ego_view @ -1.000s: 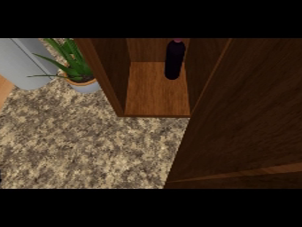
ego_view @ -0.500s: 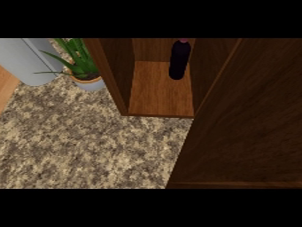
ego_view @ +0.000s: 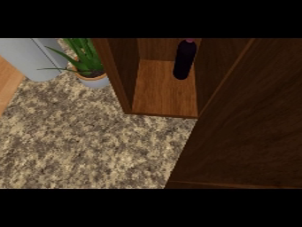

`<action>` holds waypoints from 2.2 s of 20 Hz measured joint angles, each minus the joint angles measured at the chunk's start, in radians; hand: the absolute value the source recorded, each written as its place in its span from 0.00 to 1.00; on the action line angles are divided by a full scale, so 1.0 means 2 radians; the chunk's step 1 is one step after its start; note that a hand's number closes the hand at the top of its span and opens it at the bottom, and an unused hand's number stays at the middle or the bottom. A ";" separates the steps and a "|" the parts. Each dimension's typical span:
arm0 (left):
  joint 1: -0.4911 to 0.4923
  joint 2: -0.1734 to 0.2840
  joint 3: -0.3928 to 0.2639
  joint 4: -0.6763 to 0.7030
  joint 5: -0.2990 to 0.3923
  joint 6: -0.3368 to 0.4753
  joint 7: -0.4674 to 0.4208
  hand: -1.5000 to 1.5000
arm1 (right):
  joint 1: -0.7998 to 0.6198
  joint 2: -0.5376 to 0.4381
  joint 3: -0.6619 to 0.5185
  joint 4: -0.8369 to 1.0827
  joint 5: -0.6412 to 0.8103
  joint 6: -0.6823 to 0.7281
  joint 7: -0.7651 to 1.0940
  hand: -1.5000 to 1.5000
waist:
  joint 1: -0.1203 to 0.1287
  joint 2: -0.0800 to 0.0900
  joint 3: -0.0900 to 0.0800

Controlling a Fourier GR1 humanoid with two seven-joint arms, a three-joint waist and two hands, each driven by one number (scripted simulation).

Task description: Pick up the wine, place it into the cabinet and close the cabinet

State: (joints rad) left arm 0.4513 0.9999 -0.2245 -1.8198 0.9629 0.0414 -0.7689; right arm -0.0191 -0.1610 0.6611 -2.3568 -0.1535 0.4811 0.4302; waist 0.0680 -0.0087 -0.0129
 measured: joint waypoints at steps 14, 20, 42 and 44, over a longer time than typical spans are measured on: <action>-0.009 0.006 0.001 0.001 -0.001 -0.025 0.002 1.00 | -0.015 0.004 -0.022 0.018 -0.017 0.002 -0.019 1.00 | 0.022 0.012 -0.002; -0.016 0.005 -0.001 0.001 -0.002 -0.032 0.003 1.00 | -0.032 0.010 -0.043 0.036 -0.015 0.009 -0.021 1.00 | 0.031 0.018 -0.003; -0.062 0.001 -0.014 -0.005 -0.009 -0.050 0.019 1.00 | -0.403 0.079 -0.176 0.379 0.079 -0.174 -0.004 1.00 | 0.084 0.035 0.000; -0.067 0.001 -0.014 -0.005 -0.009 -0.051 0.021 1.00 | -0.435 0.080 -0.187 0.417 0.076 -0.186 -0.007 1.00 | 0.085 0.036 0.001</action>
State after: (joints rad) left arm 0.3173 1.0016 -0.2535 -1.8291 0.9457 -0.0613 -0.7275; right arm -0.8886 -0.0019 0.2869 -1.5221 -0.0008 0.1099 0.4157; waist 0.2382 0.0640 -0.0105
